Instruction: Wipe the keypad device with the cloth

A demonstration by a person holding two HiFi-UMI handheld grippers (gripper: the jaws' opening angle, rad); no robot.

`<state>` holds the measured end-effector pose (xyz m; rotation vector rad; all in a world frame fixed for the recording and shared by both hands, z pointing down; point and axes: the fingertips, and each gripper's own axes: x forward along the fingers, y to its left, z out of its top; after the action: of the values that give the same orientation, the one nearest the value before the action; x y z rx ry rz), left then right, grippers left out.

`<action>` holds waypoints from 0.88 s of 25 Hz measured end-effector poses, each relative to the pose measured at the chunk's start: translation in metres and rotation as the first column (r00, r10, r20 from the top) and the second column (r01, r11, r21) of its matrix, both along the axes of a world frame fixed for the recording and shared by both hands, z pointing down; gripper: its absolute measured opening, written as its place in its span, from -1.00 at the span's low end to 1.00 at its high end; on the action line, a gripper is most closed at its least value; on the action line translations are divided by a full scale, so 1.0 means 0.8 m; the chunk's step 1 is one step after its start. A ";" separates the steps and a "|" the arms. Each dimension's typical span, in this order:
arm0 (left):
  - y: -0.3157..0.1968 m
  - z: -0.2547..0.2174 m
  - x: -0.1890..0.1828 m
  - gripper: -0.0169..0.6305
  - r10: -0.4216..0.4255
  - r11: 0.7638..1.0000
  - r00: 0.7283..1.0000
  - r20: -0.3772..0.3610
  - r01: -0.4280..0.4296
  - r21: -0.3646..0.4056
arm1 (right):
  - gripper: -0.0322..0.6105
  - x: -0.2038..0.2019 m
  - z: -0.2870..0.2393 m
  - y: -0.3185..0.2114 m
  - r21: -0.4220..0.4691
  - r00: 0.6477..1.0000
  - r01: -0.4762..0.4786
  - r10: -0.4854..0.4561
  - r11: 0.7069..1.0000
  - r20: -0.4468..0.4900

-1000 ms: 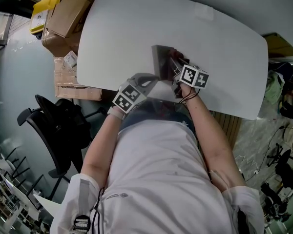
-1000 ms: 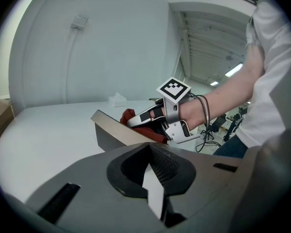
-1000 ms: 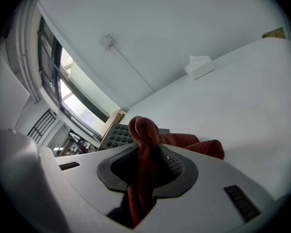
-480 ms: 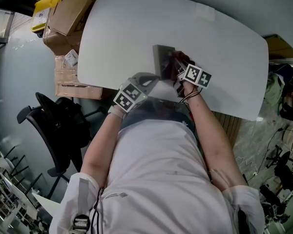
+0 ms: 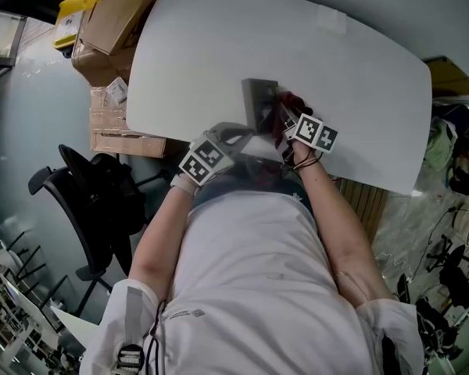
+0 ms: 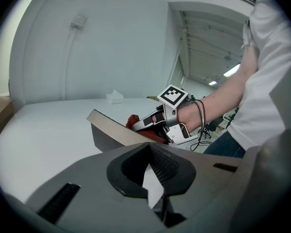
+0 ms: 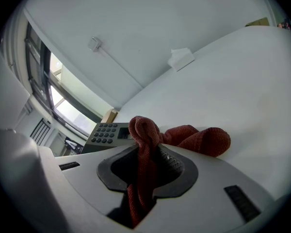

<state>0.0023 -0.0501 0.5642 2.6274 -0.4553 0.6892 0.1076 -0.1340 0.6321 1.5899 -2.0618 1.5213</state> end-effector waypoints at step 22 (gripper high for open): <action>0.011 0.003 -0.007 -0.91 -0.006 1.000 1.000 -0.017 0.006 -0.005 | -0.62 -0.060 -0.085 -0.031 0.122 0.989 0.136 -0.142 0.983 0.043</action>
<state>-0.0035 -0.0414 0.5664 2.6245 -0.4563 0.6640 0.0594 -0.1589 0.5643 1.4231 -2.2777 1.4322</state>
